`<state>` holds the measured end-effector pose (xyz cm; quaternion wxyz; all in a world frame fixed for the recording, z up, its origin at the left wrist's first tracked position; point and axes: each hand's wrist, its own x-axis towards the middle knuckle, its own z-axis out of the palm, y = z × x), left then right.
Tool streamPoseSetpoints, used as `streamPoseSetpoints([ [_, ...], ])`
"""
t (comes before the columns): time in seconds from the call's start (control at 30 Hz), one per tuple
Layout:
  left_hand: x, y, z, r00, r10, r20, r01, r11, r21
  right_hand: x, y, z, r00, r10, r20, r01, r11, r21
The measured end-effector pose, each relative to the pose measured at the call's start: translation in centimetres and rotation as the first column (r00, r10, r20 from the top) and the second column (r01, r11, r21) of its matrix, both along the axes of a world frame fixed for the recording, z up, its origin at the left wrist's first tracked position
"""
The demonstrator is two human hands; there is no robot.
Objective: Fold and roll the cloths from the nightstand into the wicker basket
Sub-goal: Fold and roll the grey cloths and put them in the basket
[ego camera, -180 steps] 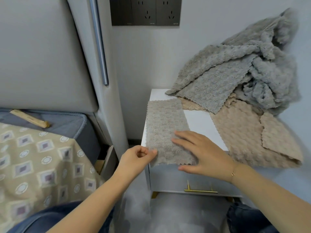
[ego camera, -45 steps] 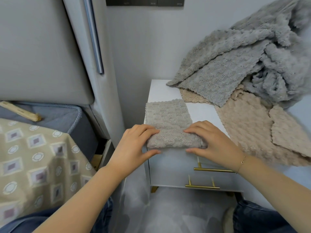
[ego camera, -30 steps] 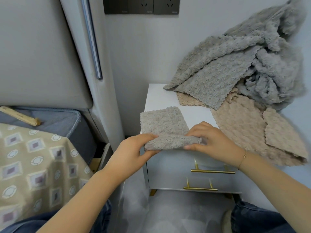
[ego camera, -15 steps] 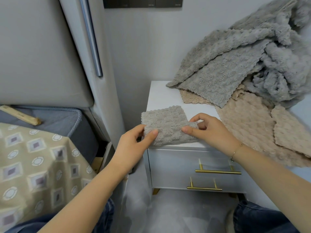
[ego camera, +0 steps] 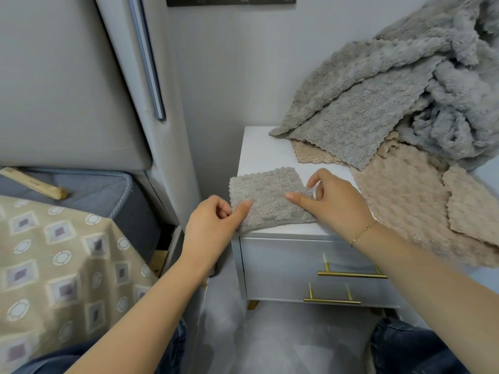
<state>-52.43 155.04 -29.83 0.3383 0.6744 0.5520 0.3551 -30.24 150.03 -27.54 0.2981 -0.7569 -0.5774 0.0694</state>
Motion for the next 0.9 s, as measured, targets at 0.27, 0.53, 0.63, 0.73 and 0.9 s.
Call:
streamPoseSetpoints([
  [0.27, 0.1, 0.4, 0.9, 0.964, -0.149, -0.221, 0.237, 0.859, 0.454, 0.2, 0.2, -1.2, 0.890, 0.365, 0.273, -0.441, 0.841, 0.314],
  [0.53, -1.8, 1.0, 0.3, 0.783, -0.290, -0.550, 0.527, 0.779, 0.340, 1.6, -1.1, -1.0, 0.870, 0.468, 0.155, -0.477, 0.878, 0.028],
  [0.63, -1.7, 0.5, -0.1, 0.783, -0.293, -0.548, 0.534, 0.768, 0.354, 1.6, -1.6, -1.0, 0.880, 0.468, 0.081, -0.472, 0.881, 0.032],
  [0.73, -1.7, 0.0, -0.3, 0.807, -0.285, -0.518, 0.523, 0.752, 0.401, 1.5, -2.3, -1.0, 0.877, 0.472, 0.089, -0.477, 0.878, 0.041],
  [0.9, -2.2, -1.8, 1.0, 0.812, -0.334, -0.479, 0.530, 0.765, 0.366, 1.4, -4.2, -0.2, 0.887, 0.460, -0.044, -0.459, 0.888, 0.018],
])
